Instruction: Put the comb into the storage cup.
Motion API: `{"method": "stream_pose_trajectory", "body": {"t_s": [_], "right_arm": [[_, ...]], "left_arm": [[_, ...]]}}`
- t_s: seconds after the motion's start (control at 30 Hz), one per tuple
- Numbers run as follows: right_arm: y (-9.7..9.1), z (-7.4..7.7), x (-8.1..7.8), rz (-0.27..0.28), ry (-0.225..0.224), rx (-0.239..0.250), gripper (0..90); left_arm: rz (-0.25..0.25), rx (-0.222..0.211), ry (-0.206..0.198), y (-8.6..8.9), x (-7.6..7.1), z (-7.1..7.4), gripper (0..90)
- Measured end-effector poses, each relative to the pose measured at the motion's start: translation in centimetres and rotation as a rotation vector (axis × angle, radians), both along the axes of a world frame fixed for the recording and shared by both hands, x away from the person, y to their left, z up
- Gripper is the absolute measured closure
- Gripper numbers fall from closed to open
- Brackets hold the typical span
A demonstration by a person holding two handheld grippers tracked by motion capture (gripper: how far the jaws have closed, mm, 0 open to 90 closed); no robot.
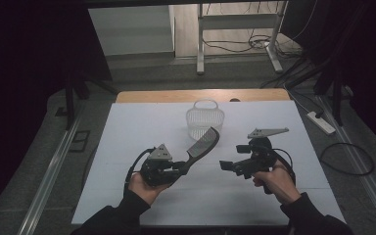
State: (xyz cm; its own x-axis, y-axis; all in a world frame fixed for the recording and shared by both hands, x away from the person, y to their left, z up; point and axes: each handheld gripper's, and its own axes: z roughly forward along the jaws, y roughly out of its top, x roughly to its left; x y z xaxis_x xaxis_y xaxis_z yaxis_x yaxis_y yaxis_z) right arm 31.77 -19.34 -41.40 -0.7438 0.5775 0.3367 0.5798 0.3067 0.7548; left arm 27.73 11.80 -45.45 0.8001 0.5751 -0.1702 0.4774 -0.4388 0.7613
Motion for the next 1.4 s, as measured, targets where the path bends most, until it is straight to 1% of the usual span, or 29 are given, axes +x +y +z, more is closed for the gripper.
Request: {"method": "stream_pose_trajectory", "body": {"t_s": [0.27,0.43,0.63,0.73,0.83,1.03,1.17,1.4], "right_arm": [[1.2,-0.1,1.2,0.014,0.021,0.018,0.0],[2.0,-0.1,1.9,0.017,0.039,0.016,0.0],[2.9,0.0,2.5,0.007,0.054,0.006,0.0],[3.4,0.0,2.9,-0.001,0.068,-0.001,0.0],[3.8,0.0,3.3,-0.005,0.093,-0.005,0.0],[4.5,0.0,3.9,-0.004,0.115,-0.015,0.0],[4.9,0.0,4.2,-0.005,0.130,-0.009,0.0],[5.4,0.1,4.7,-0.006,0.167,0.018,0.0]], "left_arm": [[-0.003,0.001,-0.003,0.0,0.0,0.0,72.3],[-0.003,0.000,-0.003,-0.1,0.1,0.0,72.3],[-0.001,-0.002,-0.005,-0.1,0.1,0.0,72.3],[-0.001,-0.003,-0.005,-0.1,0.1,0.0,72.3],[-0.001,-0.003,-0.006,-0.1,0.1,0.1,72.3],[0.001,-0.007,-0.009,-0.1,0.0,0.1,72.3],[0.001,-0.007,-0.011,-0.1,0.0,0.1,72.3],[-0.001,-0.010,-0.015,-0.1,0.0,0.2,72.4]]}}
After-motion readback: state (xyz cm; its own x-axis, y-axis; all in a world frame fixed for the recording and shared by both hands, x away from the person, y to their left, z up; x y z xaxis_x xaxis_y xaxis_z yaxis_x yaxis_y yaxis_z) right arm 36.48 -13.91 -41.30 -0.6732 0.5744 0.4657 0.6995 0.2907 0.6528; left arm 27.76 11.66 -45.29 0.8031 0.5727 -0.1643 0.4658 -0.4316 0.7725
